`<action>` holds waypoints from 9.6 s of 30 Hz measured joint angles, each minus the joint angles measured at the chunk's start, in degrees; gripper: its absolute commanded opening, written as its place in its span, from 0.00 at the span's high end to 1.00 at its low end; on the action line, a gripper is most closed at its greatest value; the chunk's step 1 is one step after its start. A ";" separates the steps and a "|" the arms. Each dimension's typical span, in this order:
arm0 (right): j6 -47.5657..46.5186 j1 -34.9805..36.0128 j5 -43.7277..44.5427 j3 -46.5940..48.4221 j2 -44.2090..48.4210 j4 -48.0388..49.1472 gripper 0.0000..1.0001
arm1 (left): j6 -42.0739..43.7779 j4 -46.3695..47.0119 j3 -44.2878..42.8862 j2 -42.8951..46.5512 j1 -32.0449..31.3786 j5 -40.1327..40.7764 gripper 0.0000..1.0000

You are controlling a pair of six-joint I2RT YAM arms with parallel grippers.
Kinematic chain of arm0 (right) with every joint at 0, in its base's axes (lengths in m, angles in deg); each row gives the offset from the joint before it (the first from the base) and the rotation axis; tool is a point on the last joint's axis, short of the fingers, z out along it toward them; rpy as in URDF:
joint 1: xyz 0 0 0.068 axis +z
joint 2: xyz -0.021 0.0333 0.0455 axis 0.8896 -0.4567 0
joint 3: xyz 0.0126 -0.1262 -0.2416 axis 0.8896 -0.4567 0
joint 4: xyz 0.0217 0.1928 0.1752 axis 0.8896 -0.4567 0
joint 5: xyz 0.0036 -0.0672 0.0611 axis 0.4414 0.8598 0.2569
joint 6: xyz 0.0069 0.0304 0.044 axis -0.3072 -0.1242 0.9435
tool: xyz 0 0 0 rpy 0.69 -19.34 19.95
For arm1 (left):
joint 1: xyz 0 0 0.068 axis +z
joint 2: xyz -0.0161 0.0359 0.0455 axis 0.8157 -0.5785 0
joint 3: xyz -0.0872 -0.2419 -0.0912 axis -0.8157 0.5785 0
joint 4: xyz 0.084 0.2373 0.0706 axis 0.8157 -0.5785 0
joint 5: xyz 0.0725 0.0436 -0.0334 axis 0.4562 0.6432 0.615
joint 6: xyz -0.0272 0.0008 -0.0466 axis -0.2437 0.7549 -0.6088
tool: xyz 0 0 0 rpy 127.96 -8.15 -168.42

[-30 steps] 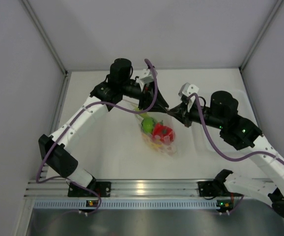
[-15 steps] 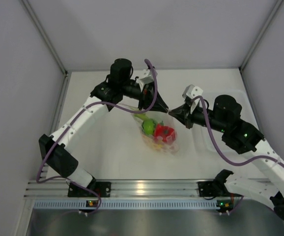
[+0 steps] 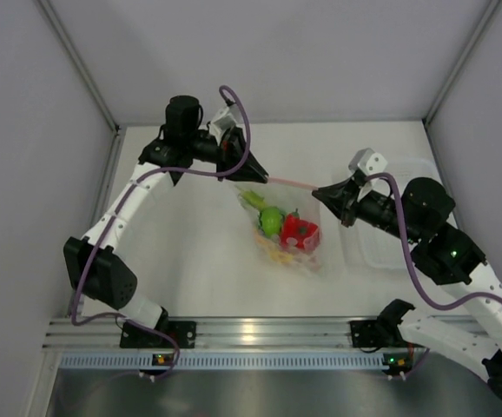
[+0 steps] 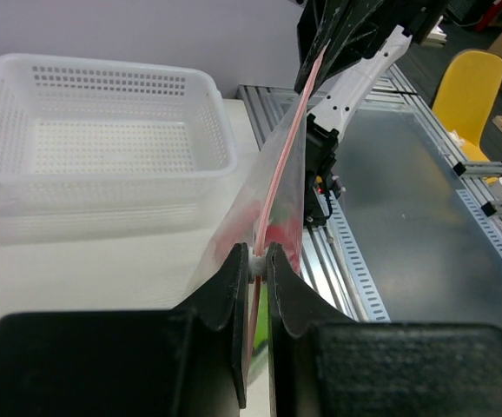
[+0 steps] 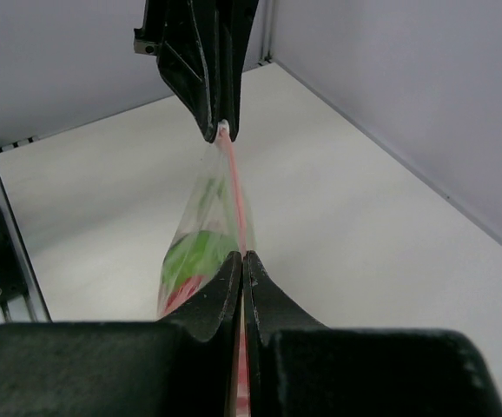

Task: Open the zip-top bag and remove the fake food
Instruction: Unzip the zipper food storage bag at the center of the board, then open the zipper of the food storage bag at the center of the board.

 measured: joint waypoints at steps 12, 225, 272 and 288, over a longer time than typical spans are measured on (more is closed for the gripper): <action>0.02 -0.09 0.24 -0.15 1.73 -0.02 1.00 | 0.72 0.26 11.43 11.89 10.58 -0.79 1.00; -2.34 -0.81 -21.22 -20.65 25.14 1.88 1.00 | 15.23 -22.01 11.45 20.83 -22.86 41.57 0.62; 4.87 -0.81 -25.55 -23.30 15.67 14.01 0.95 | 12.52 -22.60 13.14 15.30 -28.39 38.99 1.00; 5.68 -0.50 -32.22 -22.25 6.40 10.12 1.00 | 14.05 -22.88 11.89 17.86 -28.74 40.72 1.00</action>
